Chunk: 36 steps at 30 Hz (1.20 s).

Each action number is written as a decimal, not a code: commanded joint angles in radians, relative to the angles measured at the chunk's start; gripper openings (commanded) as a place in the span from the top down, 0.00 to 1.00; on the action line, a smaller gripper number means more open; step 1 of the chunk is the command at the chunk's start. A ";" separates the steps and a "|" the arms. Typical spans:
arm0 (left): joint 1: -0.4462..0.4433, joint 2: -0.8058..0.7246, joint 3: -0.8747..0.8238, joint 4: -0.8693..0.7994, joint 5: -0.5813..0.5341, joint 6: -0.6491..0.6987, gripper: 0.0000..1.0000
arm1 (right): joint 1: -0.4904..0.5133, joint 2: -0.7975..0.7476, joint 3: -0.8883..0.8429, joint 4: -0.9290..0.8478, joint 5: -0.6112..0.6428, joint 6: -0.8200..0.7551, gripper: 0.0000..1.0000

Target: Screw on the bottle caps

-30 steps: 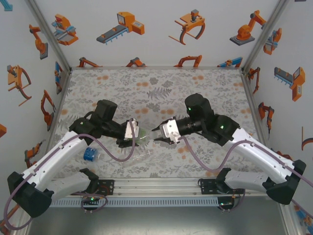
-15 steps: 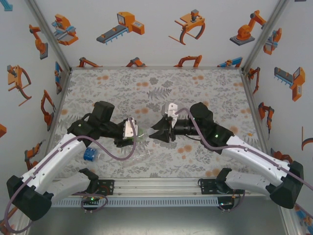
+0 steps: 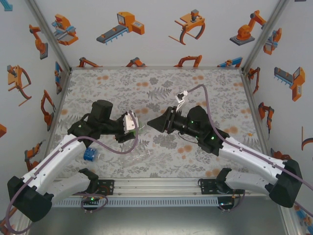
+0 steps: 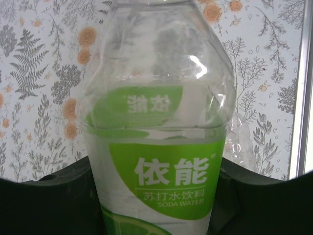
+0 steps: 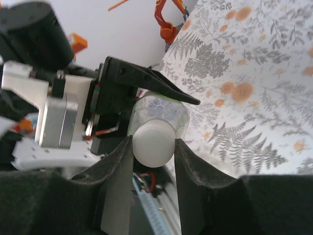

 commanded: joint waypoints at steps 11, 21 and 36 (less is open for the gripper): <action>-0.028 0.014 0.100 0.137 -0.047 -0.110 1.00 | -0.002 0.127 0.106 -0.305 0.024 0.406 1.00; -0.033 0.020 0.096 0.151 -0.076 -0.136 1.00 | -0.017 0.093 0.128 -0.331 0.090 0.362 1.00; -0.025 0.081 0.087 0.077 -0.070 -0.082 1.00 | -0.162 -0.018 0.173 -0.583 0.180 0.036 1.00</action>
